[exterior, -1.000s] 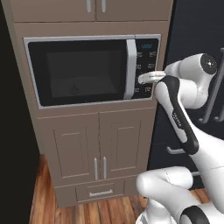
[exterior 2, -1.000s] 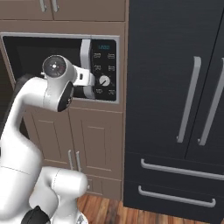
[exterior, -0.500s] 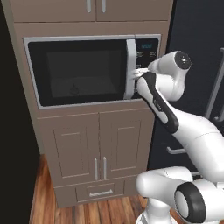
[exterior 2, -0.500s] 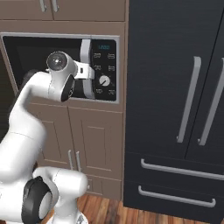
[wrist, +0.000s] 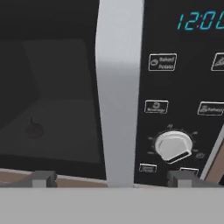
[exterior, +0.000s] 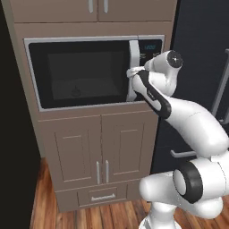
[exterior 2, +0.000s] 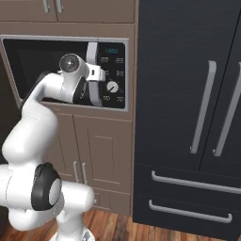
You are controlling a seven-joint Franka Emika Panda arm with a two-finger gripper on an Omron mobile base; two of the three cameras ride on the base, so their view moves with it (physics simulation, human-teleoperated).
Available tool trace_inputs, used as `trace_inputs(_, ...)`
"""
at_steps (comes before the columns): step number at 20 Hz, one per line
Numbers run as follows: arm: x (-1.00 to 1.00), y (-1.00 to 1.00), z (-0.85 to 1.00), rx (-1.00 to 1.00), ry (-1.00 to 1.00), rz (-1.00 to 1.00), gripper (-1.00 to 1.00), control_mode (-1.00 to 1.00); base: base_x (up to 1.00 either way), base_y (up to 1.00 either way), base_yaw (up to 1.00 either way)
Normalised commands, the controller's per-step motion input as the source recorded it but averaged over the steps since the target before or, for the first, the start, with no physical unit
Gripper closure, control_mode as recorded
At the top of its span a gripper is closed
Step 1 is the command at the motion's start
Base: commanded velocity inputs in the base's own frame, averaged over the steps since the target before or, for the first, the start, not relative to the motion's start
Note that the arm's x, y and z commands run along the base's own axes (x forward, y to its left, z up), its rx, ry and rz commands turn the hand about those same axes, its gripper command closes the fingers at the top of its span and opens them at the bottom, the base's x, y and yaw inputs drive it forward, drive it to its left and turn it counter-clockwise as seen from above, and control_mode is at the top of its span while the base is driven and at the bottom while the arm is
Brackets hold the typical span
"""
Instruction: Open the microwave door.
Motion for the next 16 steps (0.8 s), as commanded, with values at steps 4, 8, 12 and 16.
trace_inputs(4,0.57,0.0,-0.02,0.0,0.0,0.0,-1.0,-1.0,0.0,0.0,0.0)
trace_inputs(8,0.49,0.0,-0.14,0.0,0.0,0.0,-1.0,-1.0,0.0,0.0,0.0)
trace_inputs(12,0.48,0.0,-0.2,0.0,0.0,0.0,-1.0,-1.0,0.0,0.0,0.0)
trace_inputs(16,0.45,0.0,-0.33,0.0,-0.01,0.0,-1.0,-1.0,0.0,0.0,0.0)
